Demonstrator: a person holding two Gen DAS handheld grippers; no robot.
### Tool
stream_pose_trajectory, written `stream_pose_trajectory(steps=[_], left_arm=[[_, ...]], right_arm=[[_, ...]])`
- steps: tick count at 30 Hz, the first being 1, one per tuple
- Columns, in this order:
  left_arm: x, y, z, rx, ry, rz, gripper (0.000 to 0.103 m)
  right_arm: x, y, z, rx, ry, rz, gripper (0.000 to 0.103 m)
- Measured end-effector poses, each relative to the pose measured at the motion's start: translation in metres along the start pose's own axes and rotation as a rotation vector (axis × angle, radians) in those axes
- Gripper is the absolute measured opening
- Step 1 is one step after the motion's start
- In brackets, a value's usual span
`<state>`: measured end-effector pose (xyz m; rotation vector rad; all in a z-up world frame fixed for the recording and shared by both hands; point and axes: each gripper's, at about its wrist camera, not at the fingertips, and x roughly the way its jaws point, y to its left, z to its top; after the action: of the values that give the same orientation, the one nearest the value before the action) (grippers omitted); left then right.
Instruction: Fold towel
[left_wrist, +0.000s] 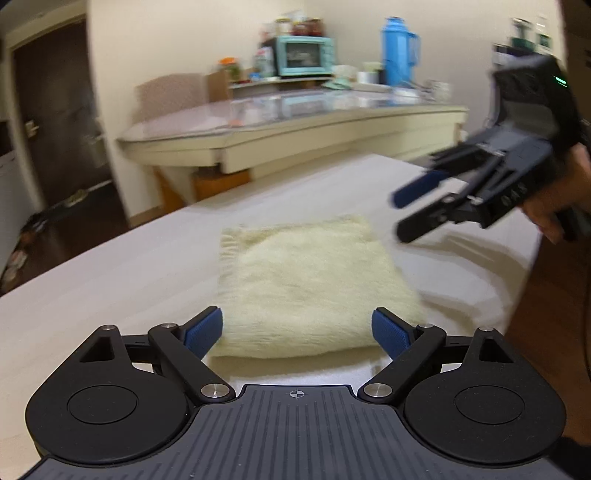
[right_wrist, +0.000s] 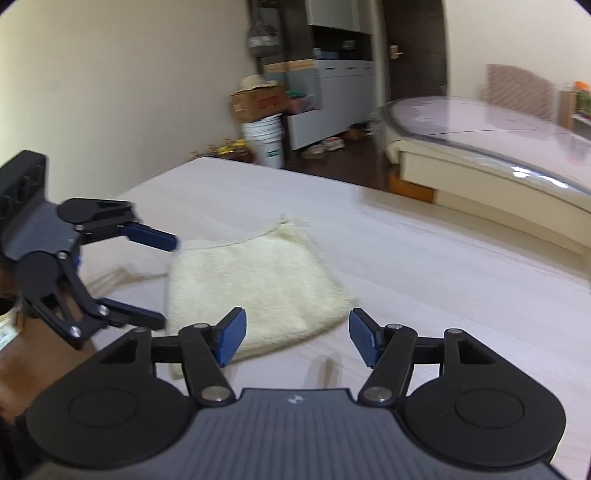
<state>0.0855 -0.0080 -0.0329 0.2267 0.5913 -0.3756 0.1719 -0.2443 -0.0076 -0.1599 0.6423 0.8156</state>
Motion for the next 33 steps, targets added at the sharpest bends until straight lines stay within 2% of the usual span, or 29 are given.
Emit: stream_pose_trajectory(steps=[1,2,4,8,10,12,16,18,22,27,33], left_arm=[[0.003,0.003,0.001,-0.004,0.003,0.055,0.092],[0.005,0.006,0.001,-0.007,0.010,0.078,0.092],[0.014,0.011,-0.001,-0.010,0.049,0.083,0.092],[0.014,0.018,-0.003,-0.033,0.044,0.060,0.092],[0.007,0.025,-0.002,-0.058,0.019,0.075,0.092],[0.004,0.030,-0.002,-0.067,0.018,0.096,0.092],[0.011,0.031,-0.006,-0.030,0.052,0.126,0.093],[0.010,0.031,-0.005,-0.036,0.047,0.126,0.093],[0.003,0.037,-0.003,-0.066,0.029,0.141,0.093],[0.010,0.037,-0.006,0.000,0.052,0.139,0.094],[0.016,0.047,-0.001,0.067,0.057,0.140,0.094]], right_arm=[[0.001,0.000,0.001,-0.004,0.001,-0.021,0.071],[0.002,-0.001,0.001,-0.007,0.004,-0.035,0.072],[0.008,-0.002,0.004,-0.019,0.019,-0.064,0.072],[0.014,-0.007,0.007,-0.021,0.027,-0.083,0.072],[0.016,-0.011,0.010,-0.009,0.019,-0.088,0.072],[0.018,-0.015,0.013,-0.021,0.014,-0.132,0.073],[0.032,-0.023,0.021,-0.062,0.039,-0.191,0.074],[0.042,-0.025,0.023,-0.083,0.064,-0.188,0.074],[0.049,-0.031,0.030,-0.063,0.049,-0.157,0.076],[0.058,-0.025,0.028,-0.136,0.101,-0.157,0.076],[0.046,-0.016,0.015,-0.093,0.106,-0.162,0.077]])
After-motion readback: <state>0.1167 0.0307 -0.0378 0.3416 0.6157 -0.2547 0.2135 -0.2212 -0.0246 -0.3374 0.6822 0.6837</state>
